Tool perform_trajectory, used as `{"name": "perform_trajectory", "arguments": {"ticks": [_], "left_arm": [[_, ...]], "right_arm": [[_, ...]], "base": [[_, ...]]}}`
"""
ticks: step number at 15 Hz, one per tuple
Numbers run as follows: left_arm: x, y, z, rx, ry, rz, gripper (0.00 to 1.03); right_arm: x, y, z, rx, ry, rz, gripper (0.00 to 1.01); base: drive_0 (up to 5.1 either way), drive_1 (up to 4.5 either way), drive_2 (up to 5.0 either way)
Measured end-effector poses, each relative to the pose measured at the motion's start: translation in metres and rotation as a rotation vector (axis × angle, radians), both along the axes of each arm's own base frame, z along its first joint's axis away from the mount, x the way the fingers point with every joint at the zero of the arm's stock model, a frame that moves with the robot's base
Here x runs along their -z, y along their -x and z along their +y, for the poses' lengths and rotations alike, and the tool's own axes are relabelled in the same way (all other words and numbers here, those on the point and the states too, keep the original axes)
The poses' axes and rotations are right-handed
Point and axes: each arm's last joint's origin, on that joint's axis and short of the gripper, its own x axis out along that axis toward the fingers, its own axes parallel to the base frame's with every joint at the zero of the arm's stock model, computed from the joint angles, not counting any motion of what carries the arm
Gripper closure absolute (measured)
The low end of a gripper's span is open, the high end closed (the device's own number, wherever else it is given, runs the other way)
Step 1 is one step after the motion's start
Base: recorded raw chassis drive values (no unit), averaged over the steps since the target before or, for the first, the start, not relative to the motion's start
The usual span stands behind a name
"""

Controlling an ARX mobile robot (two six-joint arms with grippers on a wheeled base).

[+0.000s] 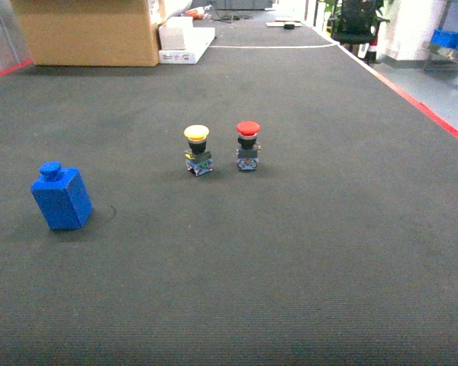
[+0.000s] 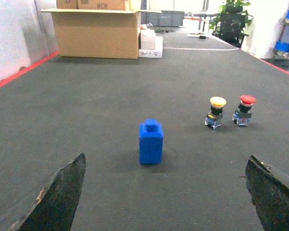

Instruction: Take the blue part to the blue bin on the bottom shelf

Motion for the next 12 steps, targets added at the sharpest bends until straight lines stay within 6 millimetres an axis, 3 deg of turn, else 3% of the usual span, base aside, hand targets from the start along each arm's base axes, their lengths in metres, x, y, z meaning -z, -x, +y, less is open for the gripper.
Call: {"name": "perform_trajectory", "arguments": {"ticks": [7,8,11,12], "left_arm": [[0.0,0.0,0.0,0.0,0.0,0.001,0.05],[0.003,0.0,-0.001,-0.04,0.018,0.093,0.05],[0.003,-0.029,0.002,-0.118,0.069,0.169,0.05],[-0.005,-0.048,0.001,-0.083,0.084,0.14,0.05]], "right_arm": [[0.0,0.0,0.0,0.0,0.0,0.0,0.03],[0.0,0.0,0.0,0.0,0.0,0.0,0.03],[0.0,0.0,0.0,0.0,0.0,0.0,0.03],[0.0,0.0,0.0,0.0,0.0,0.0,0.03]], "base": [[0.0,0.0,0.0],[0.0,0.0,0.0],[0.0,0.0,0.0],[0.0,0.0,0.0]]}}
